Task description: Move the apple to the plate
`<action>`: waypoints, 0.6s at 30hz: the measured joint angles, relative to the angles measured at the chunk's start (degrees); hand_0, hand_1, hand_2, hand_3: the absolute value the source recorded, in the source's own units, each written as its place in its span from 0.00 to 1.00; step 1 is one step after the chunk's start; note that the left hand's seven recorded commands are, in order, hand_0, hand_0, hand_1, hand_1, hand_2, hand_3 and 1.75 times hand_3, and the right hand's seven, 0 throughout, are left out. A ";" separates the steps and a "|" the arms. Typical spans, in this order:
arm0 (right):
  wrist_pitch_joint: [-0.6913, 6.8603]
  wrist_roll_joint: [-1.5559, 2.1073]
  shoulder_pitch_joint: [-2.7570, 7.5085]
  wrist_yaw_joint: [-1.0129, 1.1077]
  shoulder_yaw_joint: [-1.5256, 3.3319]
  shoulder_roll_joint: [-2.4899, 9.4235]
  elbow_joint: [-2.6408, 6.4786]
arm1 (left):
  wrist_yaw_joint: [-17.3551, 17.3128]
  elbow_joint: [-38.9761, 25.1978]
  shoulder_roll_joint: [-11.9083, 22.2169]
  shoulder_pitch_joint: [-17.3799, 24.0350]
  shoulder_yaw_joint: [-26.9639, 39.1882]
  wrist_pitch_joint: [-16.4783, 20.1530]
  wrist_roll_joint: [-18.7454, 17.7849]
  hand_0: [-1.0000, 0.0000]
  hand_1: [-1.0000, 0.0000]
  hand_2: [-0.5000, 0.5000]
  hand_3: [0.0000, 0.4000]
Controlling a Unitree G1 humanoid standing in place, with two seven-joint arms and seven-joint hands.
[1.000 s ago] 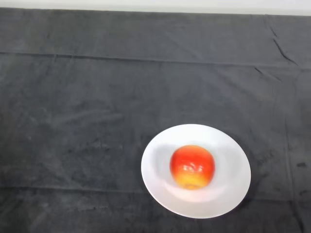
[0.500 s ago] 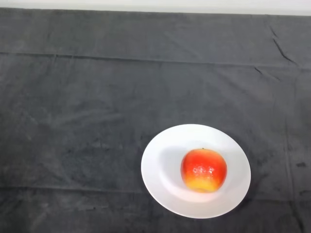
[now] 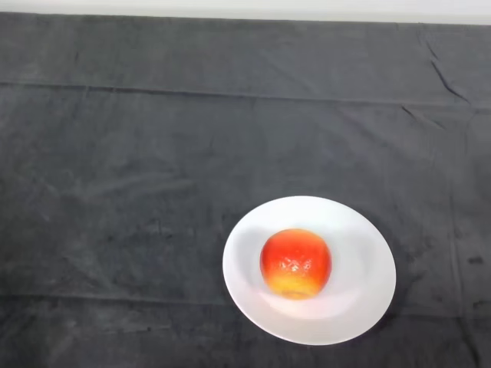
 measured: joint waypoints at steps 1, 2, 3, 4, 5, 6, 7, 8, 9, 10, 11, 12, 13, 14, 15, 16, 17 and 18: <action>0.00 0.00 0.00 0.00 0.00 0.00 0.00 | 0.00 0.00 0.00 0.00 0.00 0.00 0.02 1.00 1.00 0.50 0.00; 0.00 0.00 0.00 0.00 0.00 0.00 0.00 | 0.00 0.00 -0.01 0.00 0.00 -0.01 0.04 1.00 1.00 0.50 0.00; 0.00 0.00 0.00 0.00 0.00 0.00 0.00 | 0.00 0.00 -0.01 0.00 0.00 -0.02 0.05 1.00 1.00 0.50 0.00; 0.00 0.00 0.00 0.00 0.00 0.00 0.00 | 0.00 0.00 -0.01 -0.01 0.00 -0.02 0.05 1.00 1.00 0.50 0.00; 0.00 0.00 0.00 0.00 0.00 0.00 0.00 | 0.00 0.00 -0.02 -0.01 0.00 -0.02 0.06 1.00 1.00 0.50 0.00; 0.00 0.00 0.00 0.00 0.00 0.00 0.00 | 0.00 0.00 -0.04 -0.01 0.00 -0.02 0.06 1.00 1.00 0.50 0.00; 0.00 0.00 0.00 0.00 0.00 0.00 0.00 | 0.00 0.00 -0.07 -0.01 0.00 -0.02 0.07 1.00 1.00 0.50 0.00; 0.00 0.00 0.00 0.00 0.00 0.00 0.00 | -0.01 0.00 -0.11 -0.01 0.00 -0.02 0.07 1.00 1.00 0.50 0.00; 0.00 0.00 0.00 0.00 0.00 0.00 0.00 | -0.01 0.00 -0.13 -0.01 0.00 -0.02 0.07 1.00 1.00 0.50 0.00; 0.00 0.00 0.00 0.00 0.00 0.00 0.00 | -0.01 0.00 -0.16 -0.01 0.00 -0.02 0.07 1.00 1.00 0.50 0.00; 0.00 0.00 0.00 0.00 0.00 0.00 0.00 | -0.01 0.00 -0.20 -0.01 0.00 -0.02 0.07 1.00 1.00 0.50 0.00; 0.00 0.00 0.00 0.00 0.00 0.00 0.00 | -0.01 0.00 -0.26 -0.02 0.00 -0.02 0.08 1.00 1.00 0.50 0.00; 0.00 0.00 0.00 0.00 0.00 0.00 0.00 | -0.01 0.00 -0.35 -0.02 0.00 -0.03 0.11 1.00 1.00 0.50 0.00; 0.00 0.00 0.00 0.00 0.00 0.00 0.00 | -0.01 0.00 -0.46 -0.02 0.00 -0.02 0.16 1.00 1.00 0.50 0.00; 0.00 0.00 0.00 0.00 0.00 0.00 0.00 | -0.01 0.00 -0.48 -0.02 0.00 -0.02 0.18 1.00 1.00 0.50 0.00; 0.00 0.00 0.00 0.00 0.00 0.00 0.00 | -0.01 0.00 -0.49 -0.02 0.00 -0.02 0.18 1.00 1.00 0.50 0.00; 0.00 0.00 0.00 0.00 0.00 0.00 0.00 | -0.01 0.00 -0.49 -0.03 0.00 -0.02 0.20 1.00 1.00 0.50 0.00; 0.00 0.00 0.00 0.00 0.00 0.00 0.00 | -0.01 0.00 -0.49 -0.03 0.00 -0.02 0.21 1.00 1.00 0.50 0.00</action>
